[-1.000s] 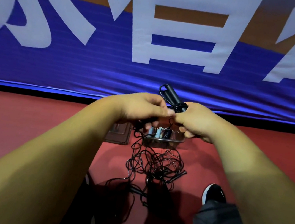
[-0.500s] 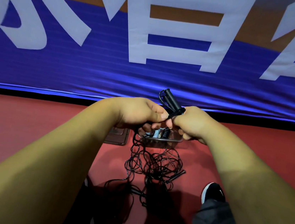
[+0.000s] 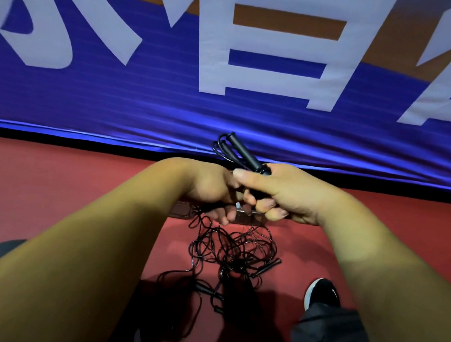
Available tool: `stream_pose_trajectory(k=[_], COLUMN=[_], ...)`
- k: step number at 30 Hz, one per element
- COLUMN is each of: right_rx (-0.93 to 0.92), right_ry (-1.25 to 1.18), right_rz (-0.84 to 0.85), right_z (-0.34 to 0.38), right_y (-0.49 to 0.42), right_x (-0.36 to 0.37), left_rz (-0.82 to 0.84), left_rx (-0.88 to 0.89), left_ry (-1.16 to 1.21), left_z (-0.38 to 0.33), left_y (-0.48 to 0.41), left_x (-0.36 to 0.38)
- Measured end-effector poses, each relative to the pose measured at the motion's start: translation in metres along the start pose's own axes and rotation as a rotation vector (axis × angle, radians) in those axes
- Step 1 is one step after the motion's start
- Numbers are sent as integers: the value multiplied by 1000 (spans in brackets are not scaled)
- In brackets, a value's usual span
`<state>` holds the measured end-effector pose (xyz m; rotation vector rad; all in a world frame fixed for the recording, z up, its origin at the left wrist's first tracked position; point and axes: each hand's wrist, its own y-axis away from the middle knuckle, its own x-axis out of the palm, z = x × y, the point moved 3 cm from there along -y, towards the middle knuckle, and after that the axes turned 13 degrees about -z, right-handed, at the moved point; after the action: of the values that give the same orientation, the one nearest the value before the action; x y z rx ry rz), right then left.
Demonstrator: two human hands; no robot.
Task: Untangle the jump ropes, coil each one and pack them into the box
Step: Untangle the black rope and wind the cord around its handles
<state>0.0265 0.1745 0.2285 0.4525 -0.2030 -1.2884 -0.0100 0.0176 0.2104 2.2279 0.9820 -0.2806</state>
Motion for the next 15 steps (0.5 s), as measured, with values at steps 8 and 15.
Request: stream_pose_trajectory(k=[8,15], right_rx=[236,491], right_ry=[124,415], right_rz=[317,474], right_z=[4,-20], right_y=[20,20], right_x=[5,16], left_rz=[81,-92], left_rx=[130,287], left_ry=[-36,-154], left_z=[7,-21], left_y=[5,11], left_x=[-20,-28])
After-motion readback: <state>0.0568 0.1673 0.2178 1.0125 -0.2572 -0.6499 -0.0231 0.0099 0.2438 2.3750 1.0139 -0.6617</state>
